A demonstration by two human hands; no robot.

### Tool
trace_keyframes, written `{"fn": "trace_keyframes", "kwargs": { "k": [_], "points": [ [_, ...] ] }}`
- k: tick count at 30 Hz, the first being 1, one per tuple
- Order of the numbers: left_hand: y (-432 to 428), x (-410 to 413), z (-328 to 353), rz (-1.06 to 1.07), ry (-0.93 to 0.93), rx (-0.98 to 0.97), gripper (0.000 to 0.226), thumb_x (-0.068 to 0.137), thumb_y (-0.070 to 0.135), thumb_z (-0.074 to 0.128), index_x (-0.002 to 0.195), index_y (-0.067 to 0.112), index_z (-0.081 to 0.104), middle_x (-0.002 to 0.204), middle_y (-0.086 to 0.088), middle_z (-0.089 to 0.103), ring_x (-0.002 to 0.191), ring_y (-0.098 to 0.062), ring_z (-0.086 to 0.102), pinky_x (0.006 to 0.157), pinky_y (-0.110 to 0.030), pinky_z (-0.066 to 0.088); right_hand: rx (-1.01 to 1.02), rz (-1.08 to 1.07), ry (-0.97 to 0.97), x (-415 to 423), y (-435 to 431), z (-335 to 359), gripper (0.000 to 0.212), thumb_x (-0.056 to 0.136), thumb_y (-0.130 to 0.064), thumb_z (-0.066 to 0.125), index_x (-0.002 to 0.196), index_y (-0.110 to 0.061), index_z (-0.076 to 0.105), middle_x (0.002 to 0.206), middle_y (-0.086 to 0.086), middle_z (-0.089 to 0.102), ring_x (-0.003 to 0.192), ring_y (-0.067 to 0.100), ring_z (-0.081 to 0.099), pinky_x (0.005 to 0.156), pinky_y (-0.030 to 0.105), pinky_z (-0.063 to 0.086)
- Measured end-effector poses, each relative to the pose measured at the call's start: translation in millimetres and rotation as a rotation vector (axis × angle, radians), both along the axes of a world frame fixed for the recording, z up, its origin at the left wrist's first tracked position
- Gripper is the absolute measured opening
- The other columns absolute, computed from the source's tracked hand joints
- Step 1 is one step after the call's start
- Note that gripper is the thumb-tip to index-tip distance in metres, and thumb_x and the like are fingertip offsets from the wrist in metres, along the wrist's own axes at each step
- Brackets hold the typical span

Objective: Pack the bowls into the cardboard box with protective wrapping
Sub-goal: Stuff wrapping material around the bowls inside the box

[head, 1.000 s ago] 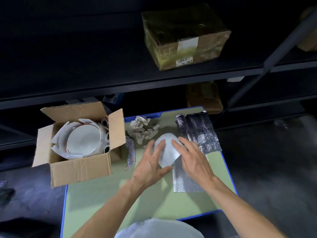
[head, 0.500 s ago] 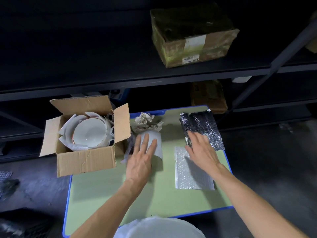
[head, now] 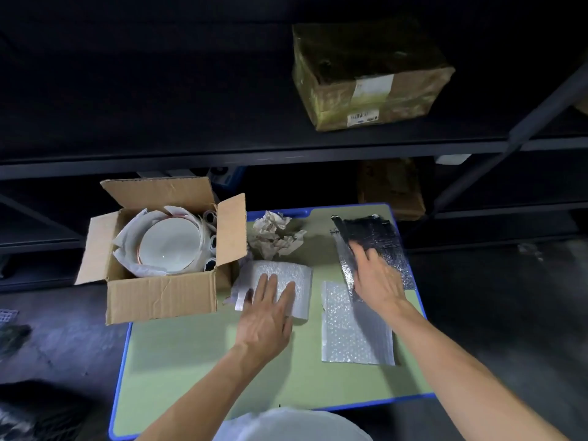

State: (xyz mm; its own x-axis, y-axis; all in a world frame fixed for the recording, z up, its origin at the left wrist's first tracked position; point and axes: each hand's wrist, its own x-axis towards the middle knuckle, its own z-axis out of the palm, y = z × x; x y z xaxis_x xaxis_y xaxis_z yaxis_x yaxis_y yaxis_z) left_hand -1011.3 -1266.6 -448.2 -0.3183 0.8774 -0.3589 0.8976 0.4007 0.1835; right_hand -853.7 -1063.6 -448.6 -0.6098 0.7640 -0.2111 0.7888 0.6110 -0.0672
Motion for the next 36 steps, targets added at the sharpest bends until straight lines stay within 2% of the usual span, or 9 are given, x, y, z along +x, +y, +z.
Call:
{"fn": "trace_keyframes", "kwargs": {
  "k": [3, 6, 14, 19, 23, 26, 29, 32, 36],
  "points": [
    [6, 4, 7, -0.032, 0.034, 0.012, 0.063, 0.1, 0.035, 0.036, 0.156, 0.025, 0.009, 0.162, -0.012, 0.009, 0.152, -0.031, 0.0, 0.118, -0.045, 0.021, -0.042, 0.001, -0.083, 4, -8, -9, 0.06, 0.098, -0.043, 0.051, 0.148, -0.018, 0.027, 0.115, 0.009, 0.05, 0.102, 0.028, 0.053, 0.073, 0.041, 0.053],
    [4, 8, 10, -0.034, 0.022, 0.04, 0.063, 0.1, 0.035, 0.035, 0.157, 0.025, 0.009, 0.162, -0.011, 0.011, 0.152, -0.031, 0.0, 0.119, -0.043, 0.018, -0.052, -0.026, -0.152, 5, -13, -19, 0.064, 0.094, -0.047, 0.057, 0.144, -0.013, 0.033, 0.123, 0.011, 0.045, 0.109, 0.029, 0.047, 0.079, 0.039, 0.053],
    [1, 5, 8, -0.013, -0.011, 0.066, 0.06, 0.102, 0.033, 0.031, 0.157, 0.025, 0.009, 0.161, -0.008, 0.014, 0.152, -0.029, 0.002, 0.12, -0.04, 0.017, 0.0, -0.044, -0.123, 3, -6, -6, 0.055, 0.083, 0.001, 0.062, 0.131, -0.014, 0.04, 0.114, 0.006, 0.048, 0.104, 0.024, 0.052, 0.073, 0.034, 0.053],
    [6, 4, 7, 0.017, -0.045, 0.162, 0.055, 0.104, 0.038, 0.029, 0.156, 0.024, 0.02, 0.157, -0.011, 0.026, 0.15, -0.03, 0.014, 0.12, -0.038, 0.019, 0.086, -0.066, 0.246, 2, -16, 30, 0.058, 0.083, 0.003, 0.05, 0.136, -0.021, 0.042, 0.103, 0.001, 0.051, 0.093, 0.025, 0.05, 0.061, 0.039, 0.048],
    [23, 1, 18, 0.105, -0.185, 0.343, 0.054, 0.102, 0.033, 0.041, 0.153, 0.015, 0.031, 0.15, -0.02, 0.034, 0.142, -0.034, 0.029, 0.116, -0.04, 0.028, -0.264, -0.223, 0.675, 3, -22, 48, 0.061, 0.082, -0.006, 0.046, 0.133, -0.04, 0.039, 0.124, -0.026, 0.052, 0.106, 0.001, 0.051, 0.083, 0.028, 0.047],
    [30, -2, 23, 0.169, -0.254, 0.397, 0.058, 0.1, 0.033, 0.046, 0.153, 0.018, 0.027, 0.152, -0.016, 0.031, 0.139, -0.031, 0.031, 0.113, -0.039, 0.033, -0.582, -0.459, 0.796, 7, -22, 44, 0.052, 0.083, -0.023, 0.048, 0.128, -0.048, 0.041, 0.111, -0.031, 0.058, 0.094, -0.005, 0.058, 0.079, 0.029, 0.048],
    [28, -3, 23, 0.143, -0.24, 0.382, 0.058, 0.1, 0.031, 0.046, 0.153, 0.018, 0.026, 0.151, -0.016, 0.032, 0.138, -0.03, 0.032, 0.113, -0.037, 0.033, -0.693, -0.627, 0.681, 10, -17, 28, 0.058, 0.082, -0.032, 0.048, 0.139, -0.039, 0.036, 0.113, -0.016, 0.059, 0.098, 0.011, 0.058, 0.081, 0.034, 0.046],
    [21, -1, 22, 0.12, -0.219, 0.342, 0.056, 0.102, 0.029, 0.044, 0.153, 0.015, 0.028, 0.145, -0.017, 0.038, 0.135, -0.032, 0.035, 0.112, -0.037, 0.031, -0.689, -0.6, 0.493, 14, -17, 15, 0.06, 0.089, -0.026, 0.052, 0.144, -0.031, 0.031, 0.121, -0.006, 0.055, 0.098, 0.012, 0.056, 0.073, 0.027, 0.043],
    [14, 1, 20, 0.067, -0.165, 0.297, 0.054, 0.102, 0.029, 0.042, 0.152, 0.013, 0.029, 0.14, -0.018, 0.042, 0.131, -0.032, 0.037, 0.111, -0.038, 0.031, -0.612, -0.537, 0.332, 18, -20, 5, 0.069, 0.091, -0.022, 0.06, 0.151, -0.025, 0.026, 0.138, 0.008, 0.045, 0.097, 0.021, 0.053, 0.08, 0.034, 0.046]
  ]
}}
